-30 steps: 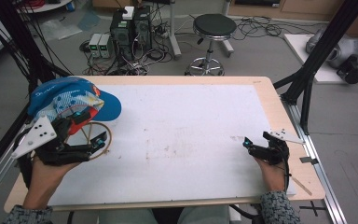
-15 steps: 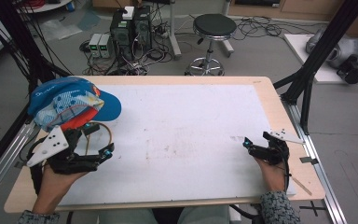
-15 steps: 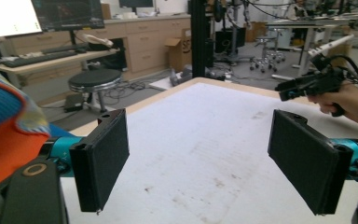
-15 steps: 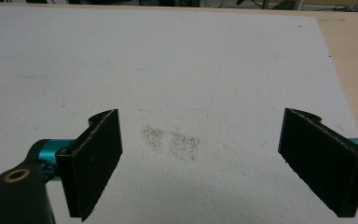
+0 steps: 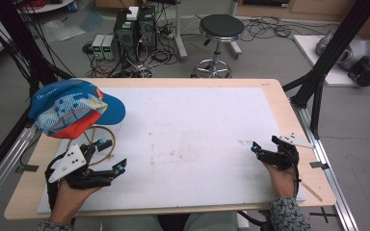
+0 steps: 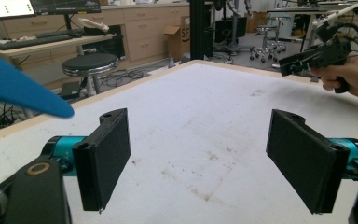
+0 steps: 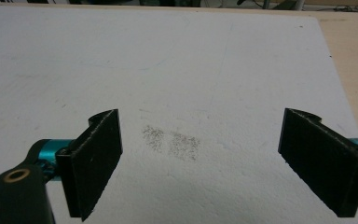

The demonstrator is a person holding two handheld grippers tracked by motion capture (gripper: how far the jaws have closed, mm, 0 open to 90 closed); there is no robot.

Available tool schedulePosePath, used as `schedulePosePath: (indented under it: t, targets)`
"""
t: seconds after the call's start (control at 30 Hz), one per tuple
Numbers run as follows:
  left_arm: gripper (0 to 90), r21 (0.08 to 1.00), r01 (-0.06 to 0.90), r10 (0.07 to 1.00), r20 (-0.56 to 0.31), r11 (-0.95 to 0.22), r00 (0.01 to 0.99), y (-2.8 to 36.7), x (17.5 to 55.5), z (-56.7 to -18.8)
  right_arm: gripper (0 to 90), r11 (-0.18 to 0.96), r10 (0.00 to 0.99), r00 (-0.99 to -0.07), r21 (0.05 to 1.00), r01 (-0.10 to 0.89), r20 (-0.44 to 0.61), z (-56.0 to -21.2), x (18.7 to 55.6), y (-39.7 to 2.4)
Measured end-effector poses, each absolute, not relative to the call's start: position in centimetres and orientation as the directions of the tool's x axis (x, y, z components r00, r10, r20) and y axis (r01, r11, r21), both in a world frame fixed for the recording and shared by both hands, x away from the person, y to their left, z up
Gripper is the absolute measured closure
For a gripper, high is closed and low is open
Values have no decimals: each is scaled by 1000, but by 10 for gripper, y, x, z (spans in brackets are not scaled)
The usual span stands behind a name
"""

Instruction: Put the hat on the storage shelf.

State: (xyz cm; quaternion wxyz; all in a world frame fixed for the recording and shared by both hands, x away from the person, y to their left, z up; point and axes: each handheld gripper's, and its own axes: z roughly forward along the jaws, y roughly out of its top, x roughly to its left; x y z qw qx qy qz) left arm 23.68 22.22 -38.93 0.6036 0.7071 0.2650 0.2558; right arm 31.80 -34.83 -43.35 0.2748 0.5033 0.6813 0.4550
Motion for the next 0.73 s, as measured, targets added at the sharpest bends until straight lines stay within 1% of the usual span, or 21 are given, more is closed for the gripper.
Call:
schedulePosePath:
  t: [0.17, 0.33, 0.73]
  targets:
    - [219, 985, 83, 685, 43, -150, 727, 223, 238, -409, 124, 82, 936, -343, 897, 434, 80, -433, 318, -348]
    - [204, 988, 60, 697, 55, -139, 715, 228, 237, -420, 125, 82, 935, -344, 897, 434, 81, -434, 318, -348]
    - [205, 988, 78, 705, 40, -135, 708, 232, 241, -426, 124, 89, 936, -345, 897, 433, 74, -433, 317, -348]
